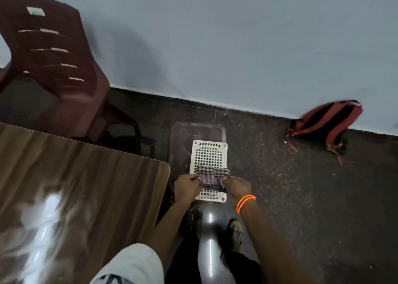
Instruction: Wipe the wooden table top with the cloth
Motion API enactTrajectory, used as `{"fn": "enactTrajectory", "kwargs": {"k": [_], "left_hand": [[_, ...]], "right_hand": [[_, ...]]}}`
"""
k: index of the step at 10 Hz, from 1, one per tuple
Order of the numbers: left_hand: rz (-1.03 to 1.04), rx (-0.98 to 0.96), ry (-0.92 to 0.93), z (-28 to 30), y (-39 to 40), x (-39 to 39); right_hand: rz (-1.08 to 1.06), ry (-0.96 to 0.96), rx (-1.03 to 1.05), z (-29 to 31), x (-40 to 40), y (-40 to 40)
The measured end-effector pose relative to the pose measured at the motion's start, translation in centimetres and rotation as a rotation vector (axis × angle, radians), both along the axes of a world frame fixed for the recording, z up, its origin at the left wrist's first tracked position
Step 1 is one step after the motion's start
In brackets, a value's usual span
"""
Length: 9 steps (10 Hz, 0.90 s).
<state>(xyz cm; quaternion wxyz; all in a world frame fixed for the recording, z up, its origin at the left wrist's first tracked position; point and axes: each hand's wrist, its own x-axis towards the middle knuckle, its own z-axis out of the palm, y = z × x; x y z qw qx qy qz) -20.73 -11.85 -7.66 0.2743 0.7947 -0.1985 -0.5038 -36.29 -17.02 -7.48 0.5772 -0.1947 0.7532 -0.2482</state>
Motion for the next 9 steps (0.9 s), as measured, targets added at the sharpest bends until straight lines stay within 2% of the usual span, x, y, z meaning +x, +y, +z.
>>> {"fn": "enactTrajectory", "kwargs": {"k": [1, 2, 3, 4, 5, 7, 9], "left_hand": [[-0.082, 0.033, -0.118, -5.0, -2.7, 1.1], [-0.136, 0.053, -0.140, -9.6, -4.7, 1.2], [-0.189, 0.096, -0.224, -12.5, -5.9, 1.3], [-0.264, 0.177, -0.254, -14.4, -6.4, 1.4], [-0.322, 0.218, -0.234, -14.8, -6.4, 1.6], [-0.375, 0.189, -0.193, -10.8, -7.4, 1.6], [-0.441, 0.081, -0.327, -2.5, -10.3, 1.6]], "right_hand": [[0.051, 0.022, 0.037, -5.3, 1.4, -3.6], [0.141, 0.132, 0.030, -9.9, 2.2, -5.7], [0.234, 0.232, 0.061, -12.4, 2.5, -6.5], [0.384, 0.348, 0.027, -13.8, 2.5, -6.8], [0.442, 0.385, 0.020, -13.8, 2.1, -7.1], [0.494, 0.354, 0.007, -10.2, 1.3, -8.5], [0.606, 0.345, -0.244, -2.4, 1.7, -10.2]]}}
